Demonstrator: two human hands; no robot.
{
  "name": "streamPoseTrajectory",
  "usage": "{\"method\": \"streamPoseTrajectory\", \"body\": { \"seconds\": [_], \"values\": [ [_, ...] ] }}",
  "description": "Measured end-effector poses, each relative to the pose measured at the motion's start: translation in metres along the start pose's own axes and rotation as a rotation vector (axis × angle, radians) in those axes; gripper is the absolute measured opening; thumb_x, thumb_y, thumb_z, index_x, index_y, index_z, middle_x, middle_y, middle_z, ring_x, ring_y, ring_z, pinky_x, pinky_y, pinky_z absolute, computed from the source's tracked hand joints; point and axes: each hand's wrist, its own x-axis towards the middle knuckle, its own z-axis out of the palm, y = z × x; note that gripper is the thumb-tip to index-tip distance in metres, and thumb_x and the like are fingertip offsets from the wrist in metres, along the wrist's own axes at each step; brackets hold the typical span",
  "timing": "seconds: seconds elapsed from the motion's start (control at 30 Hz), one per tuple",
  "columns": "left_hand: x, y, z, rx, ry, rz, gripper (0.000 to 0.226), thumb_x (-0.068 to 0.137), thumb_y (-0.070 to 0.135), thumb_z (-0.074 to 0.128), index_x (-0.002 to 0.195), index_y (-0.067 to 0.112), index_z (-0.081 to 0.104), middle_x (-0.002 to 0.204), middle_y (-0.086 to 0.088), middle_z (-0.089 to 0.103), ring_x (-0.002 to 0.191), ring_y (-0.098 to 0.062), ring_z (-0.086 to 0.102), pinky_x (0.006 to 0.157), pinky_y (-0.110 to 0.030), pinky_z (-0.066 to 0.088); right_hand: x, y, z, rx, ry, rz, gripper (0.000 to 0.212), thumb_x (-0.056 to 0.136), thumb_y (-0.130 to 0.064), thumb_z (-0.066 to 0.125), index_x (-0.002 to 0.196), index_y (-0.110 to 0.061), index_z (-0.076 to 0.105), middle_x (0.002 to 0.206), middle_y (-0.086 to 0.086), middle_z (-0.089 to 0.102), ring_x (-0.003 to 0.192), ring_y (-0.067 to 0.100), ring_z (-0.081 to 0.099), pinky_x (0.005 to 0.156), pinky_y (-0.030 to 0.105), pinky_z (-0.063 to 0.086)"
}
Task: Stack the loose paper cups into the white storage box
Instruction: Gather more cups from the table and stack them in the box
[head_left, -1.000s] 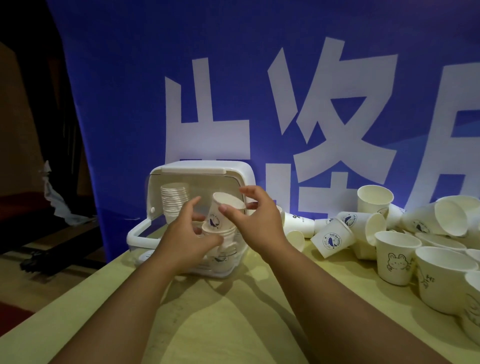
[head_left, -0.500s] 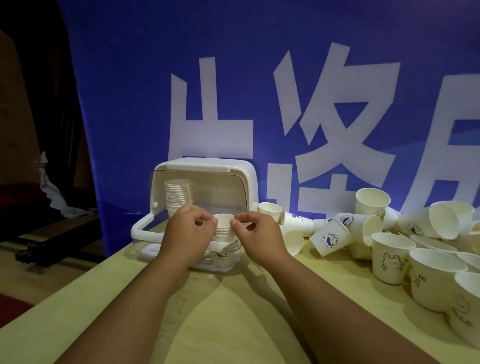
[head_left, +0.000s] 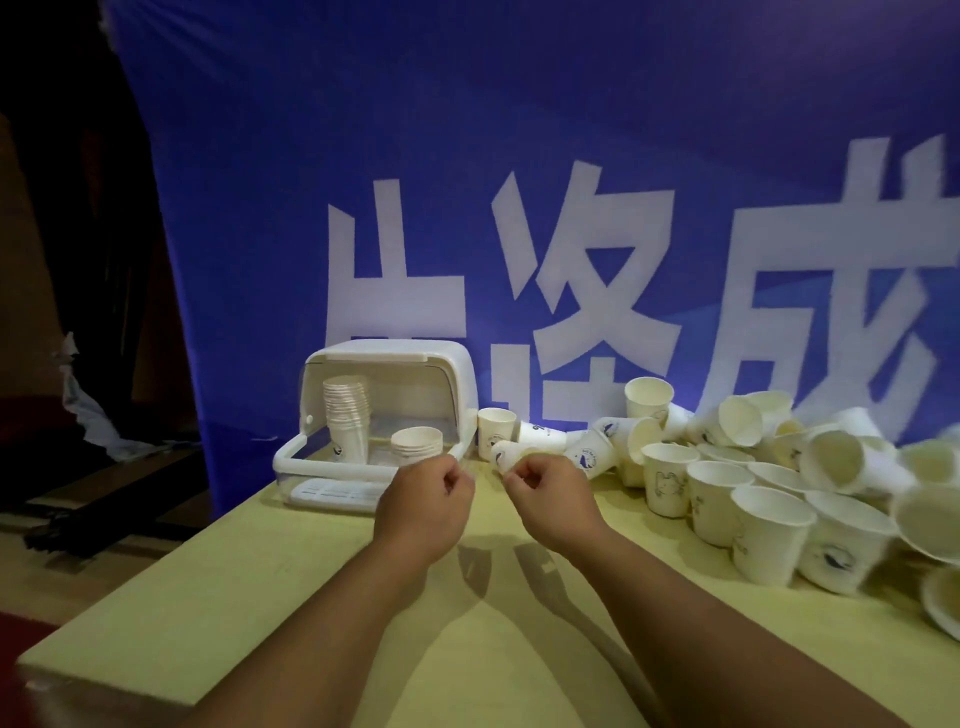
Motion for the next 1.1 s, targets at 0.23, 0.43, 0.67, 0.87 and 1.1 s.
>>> {"method": "streamPoseTrajectory", "body": {
  "seconds": [0.23,0.43,0.67,0.87,1.1],
  "values": [
    [-0.049,0.074,0.022,-0.081,-0.193,0.066,0.035,0.098,0.040,0.057,0.071,0.018,0.059,0.068,0.003,0.062,0.068,-0.021,0.059,0.061,-0.033,0.045,-0.069,0.024,-0.090,-0.076,0.095,0.059,0.022,0.095,-0.023,0.064,0.073,-0.025,0.065,0.070,-0.006,0.064,0.068,0.011,0.060,0.059,0.024,0.044],
    [-0.077,0.133,0.049,-0.113,-0.314,0.132,0.031,0.097,0.039,0.057,0.076,0.017,0.063,0.072,0.001,0.064,0.071,-0.022,0.061,0.065,-0.035,0.052,-0.113,0.046,-0.166,-0.166,0.206,0.125,0.014,0.094,-0.021,0.064,0.082,-0.020,0.071,0.077,-0.005,0.068,0.074,0.011,0.063,0.060,0.024,0.048],
    [-0.104,0.196,0.088,-0.152,-0.489,0.203,0.026,0.095,0.032,0.056,0.074,0.019,0.062,0.073,0.000,0.064,0.071,-0.023,0.059,0.068,-0.038,0.052,-0.149,0.077,-0.242,-0.287,0.342,0.183,0.013,0.091,-0.020,0.064,0.081,-0.023,0.071,0.075,-0.009,0.068,0.070,0.008,0.063,0.054,0.021,0.043],
    [-0.127,0.249,0.132,-0.146,-0.642,0.334,0.011,0.094,0.028,0.062,0.102,0.029,0.070,0.115,0.008,0.061,0.101,-0.015,0.061,0.090,-0.034,0.053,-0.169,0.107,-0.304,-0.361,0.557,0.250,0.009,0.084,-0.019,0.070,0.090,-0.026,0.073,0.085,-0.009,0.067,0.076,0.010,0.062,0.072,0.032,0.057],
    [-0.158,0.308,0.174,-0.501,-0.897,0.199,0.014,0.094,0.018,0.069,0.104,0.027,0.066,0.102,0.003,0.062,0.073,-0.015,0.056,0.065,-0.027,0.046,-0.185,0.155,-0.363,-0.556,0.670,0.427,0.028,0.090,-0.026,0.066,0.117,-0.018,0.069,0.122,0.003,0.052,0.105,0.023,0.057,0.086,0.036,0.054]
  ]
}}
